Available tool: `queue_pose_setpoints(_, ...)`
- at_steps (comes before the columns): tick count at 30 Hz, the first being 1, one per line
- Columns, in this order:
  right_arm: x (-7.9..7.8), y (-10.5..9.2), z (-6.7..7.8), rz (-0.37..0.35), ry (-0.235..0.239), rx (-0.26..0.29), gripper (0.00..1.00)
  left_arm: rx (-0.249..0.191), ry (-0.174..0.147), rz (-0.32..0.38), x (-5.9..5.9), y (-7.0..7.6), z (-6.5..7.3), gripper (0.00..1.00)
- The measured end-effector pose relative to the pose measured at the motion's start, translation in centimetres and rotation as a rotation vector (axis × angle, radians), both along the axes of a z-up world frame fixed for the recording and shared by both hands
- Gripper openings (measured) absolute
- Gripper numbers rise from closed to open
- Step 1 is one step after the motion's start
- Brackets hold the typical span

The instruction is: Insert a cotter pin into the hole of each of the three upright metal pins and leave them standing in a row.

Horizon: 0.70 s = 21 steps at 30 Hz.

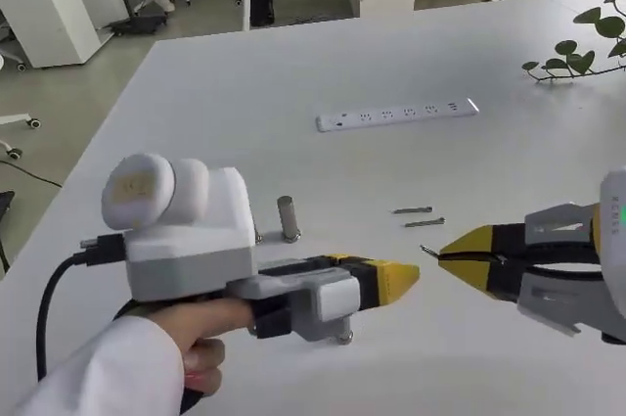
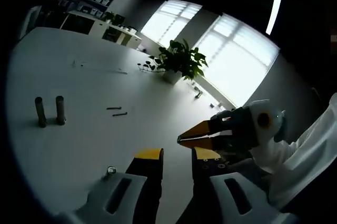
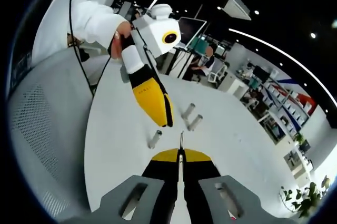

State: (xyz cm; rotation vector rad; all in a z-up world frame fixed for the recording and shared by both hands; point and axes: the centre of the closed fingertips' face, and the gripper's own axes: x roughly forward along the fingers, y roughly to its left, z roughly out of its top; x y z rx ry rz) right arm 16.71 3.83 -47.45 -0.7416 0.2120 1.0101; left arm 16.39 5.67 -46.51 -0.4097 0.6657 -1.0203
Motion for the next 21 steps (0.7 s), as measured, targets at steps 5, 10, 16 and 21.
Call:
queue_pose_setpoints(5,-0.1,0.3,0.1,0.016,-0.01,-0.012,0.0,0.001,-0.003,-0.012,0.0,-0.6,-0.1,0.15)
queue_pose_setpoints(10,-0.5,0.6,0.2,0.029,-0.015,-0.013,0.0,-0.013,0.021,-0.027,-0.3,-0.8,-0.2,0.09)
queue_pose_setpoints(16,-0.7,1.3,0.5,0.052,-0.03,-0.021,0.0,-0.051,0.038,-0.006,0.0,-0.8,0.2,0.02)
queue_pose_setpoints(21,-0.9,1.5,0.6,0.062,-0.04,-0.038,0.0,-0.054,0.056,-0.02,-0.3,-0.8,0.1,0.02)
